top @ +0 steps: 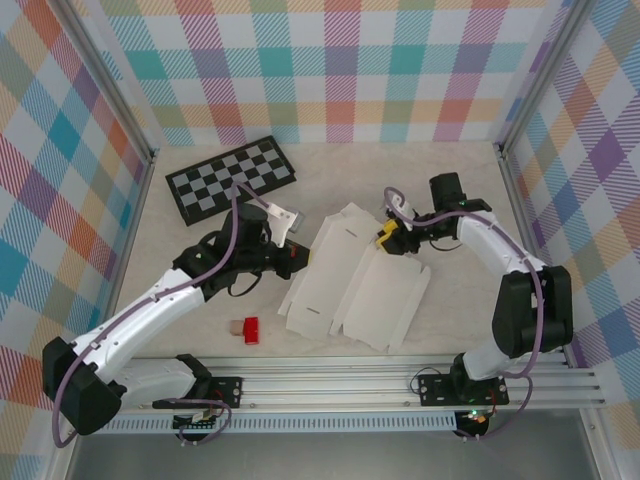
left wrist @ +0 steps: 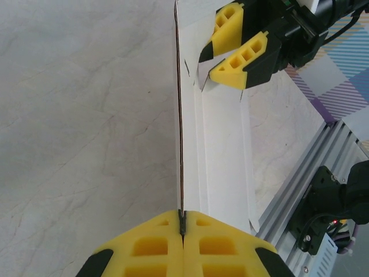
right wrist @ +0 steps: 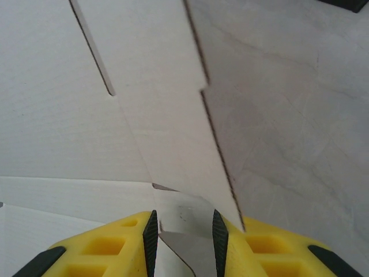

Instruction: Fold the paper box

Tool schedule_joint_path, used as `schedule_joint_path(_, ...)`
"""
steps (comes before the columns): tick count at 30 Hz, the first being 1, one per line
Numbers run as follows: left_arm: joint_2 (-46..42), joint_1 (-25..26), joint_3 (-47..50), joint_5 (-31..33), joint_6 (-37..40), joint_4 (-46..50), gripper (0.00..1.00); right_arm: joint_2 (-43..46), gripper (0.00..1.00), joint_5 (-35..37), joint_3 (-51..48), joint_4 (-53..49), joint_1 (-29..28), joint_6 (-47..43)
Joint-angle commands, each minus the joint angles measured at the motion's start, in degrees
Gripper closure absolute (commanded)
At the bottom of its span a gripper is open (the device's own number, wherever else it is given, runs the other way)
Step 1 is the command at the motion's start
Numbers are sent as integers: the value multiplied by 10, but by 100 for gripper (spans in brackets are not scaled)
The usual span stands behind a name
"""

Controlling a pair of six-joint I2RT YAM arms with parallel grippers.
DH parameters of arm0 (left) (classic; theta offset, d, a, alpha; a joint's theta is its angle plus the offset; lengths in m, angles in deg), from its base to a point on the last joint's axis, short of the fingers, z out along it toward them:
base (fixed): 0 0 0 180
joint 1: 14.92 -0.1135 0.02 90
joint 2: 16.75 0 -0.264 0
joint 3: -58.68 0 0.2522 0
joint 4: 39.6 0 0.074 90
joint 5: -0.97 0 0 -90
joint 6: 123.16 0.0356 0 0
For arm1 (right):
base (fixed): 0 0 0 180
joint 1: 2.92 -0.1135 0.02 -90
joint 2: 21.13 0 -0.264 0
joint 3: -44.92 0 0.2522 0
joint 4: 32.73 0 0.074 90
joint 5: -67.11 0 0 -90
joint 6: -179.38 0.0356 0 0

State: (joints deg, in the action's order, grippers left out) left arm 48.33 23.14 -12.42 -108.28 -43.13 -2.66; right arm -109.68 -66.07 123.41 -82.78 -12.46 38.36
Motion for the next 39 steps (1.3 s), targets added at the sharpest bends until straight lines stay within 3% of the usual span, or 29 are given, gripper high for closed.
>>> schedule_joint_path(1,-13,0,10,-18,16,-4,100,-5,67,-31,10,-8,6,-35)
schedule_joint_path(13,-14,0,10,16,11,-8,100,4,73,-81,-10,-19,1,-57)
schedule_joint_path(20,-14,0,9,29,5,-17,100,10,77,-59,-28,-24,-16,-64)
schedule_joint_path(29,-21,-1,12,19,7,-24,100,12,69,-44,-37,-13,-18,-54)
schedule_joint_path(39,-20,-1,17,21,4,-30,100,32,77,-57,-32,-6,-18,-46)
